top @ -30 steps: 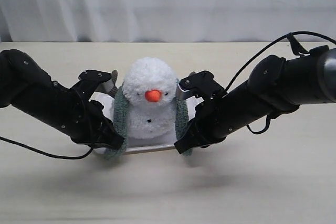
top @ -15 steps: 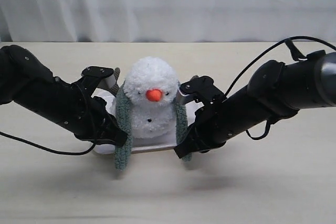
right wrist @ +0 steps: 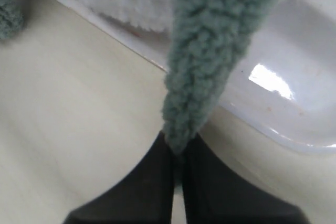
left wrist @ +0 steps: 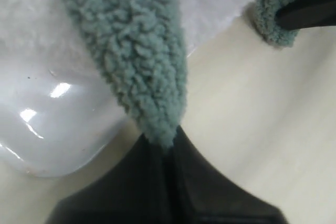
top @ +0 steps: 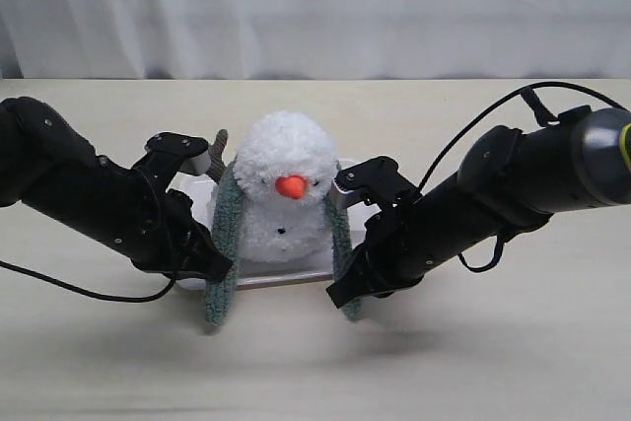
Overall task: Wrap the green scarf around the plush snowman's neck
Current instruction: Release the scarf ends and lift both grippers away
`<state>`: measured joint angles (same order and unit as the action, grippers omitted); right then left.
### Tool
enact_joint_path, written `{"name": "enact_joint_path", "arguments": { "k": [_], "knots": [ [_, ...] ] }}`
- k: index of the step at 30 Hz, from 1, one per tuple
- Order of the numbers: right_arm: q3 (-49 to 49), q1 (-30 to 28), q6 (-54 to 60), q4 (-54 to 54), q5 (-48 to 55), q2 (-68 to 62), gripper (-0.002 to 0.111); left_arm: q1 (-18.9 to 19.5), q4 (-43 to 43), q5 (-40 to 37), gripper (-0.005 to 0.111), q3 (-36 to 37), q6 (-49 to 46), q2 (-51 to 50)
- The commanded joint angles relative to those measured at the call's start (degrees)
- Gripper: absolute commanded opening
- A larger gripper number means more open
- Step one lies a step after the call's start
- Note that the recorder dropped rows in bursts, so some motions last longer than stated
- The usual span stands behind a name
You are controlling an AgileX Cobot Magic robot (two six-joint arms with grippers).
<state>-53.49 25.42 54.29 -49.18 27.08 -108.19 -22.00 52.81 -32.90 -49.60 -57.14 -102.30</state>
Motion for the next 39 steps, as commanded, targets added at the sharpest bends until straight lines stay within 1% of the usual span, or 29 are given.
{"name": "enact_joint_path", "arguments": {
  "k": [1,8,9,11,16,18,21,23,25,28,30,35,37,39],
  "knots": [
    [0.2,0.1,0.6,-0.1,-0.2,0.1,0.004,0.0,0.8,0.1,0.0,0.3,-0.3,-0.2],
    [0.2,0.1,0.6,-0.1,-0.2,0.1,0.004,0.0,0.4,0.1,0.0,0.3,-0.3,-4.7],
    [0.2,0.1,0.6,-0.1,-0.2,0.1,0.006,0.0,0.4,0.3,0.0,0.3,-0.3,-4.8],
    [0.2,0.1,0.6,-0.1,-0.2,0.1,0.011,0.0,0.4,0.6,0.0,0.3,-1.4,-4.7],
    [0.2,0.1,1.6,-1.4,-1.5,0.1,0.033,0.0,2.2,1.4,0.001,0.3,-2.9,-3.4],
    [0.2,0.1,1.6,-1.4,-1.5,0.1,0.041,0.0,2.2,2.4,0.006,0.3,-2.9,-2.4],
    [0.2,0.1,1.6,-1.4,-1.4,0.5,0.051,0.0,2.2,3.8,0.021,0.3,-2.9,-0.8],
    [0.2,0.1,1.6,-1.4,-1.4,1.6,0.056,0.0,2.2,3.8,0.034,0.3,-2.9,0.1],
    [0.2,0.1,1.6,-1.4,-1.4,3.1,0.061,0.0,2.1,3.5,0.045,0.3,-2.9,1.0],
    [0.2,0.1,1.4,-1.1,-1.3,5.8,0.064,0.0,1.0,3.1,0.056,0.3,-2.9,2.4],
    [0.2,0.1,-0.1,0.3,-1.3,7.4,0.064,0.0,-1.4,3.1,0.06,0.3,-2.6,3.3],
    [0.2,0.1,-9.3,9.0,-1.7,12.2,0.064,0.0,-5.0,3.1,0.059,0.3,0.2,5.5],
    [0.2,0.1,-13.5,11.7,-1.7,14.4,0.064,0.0,-8.4,3.6,0.059,0.3,4.1,7.0],
    [0.2,0.1,-15.2,12.9,-1.7,16.4,0.063,0.0,-12.9,4.2,0.059,0.3,9.3,8.4]
  ]
}}
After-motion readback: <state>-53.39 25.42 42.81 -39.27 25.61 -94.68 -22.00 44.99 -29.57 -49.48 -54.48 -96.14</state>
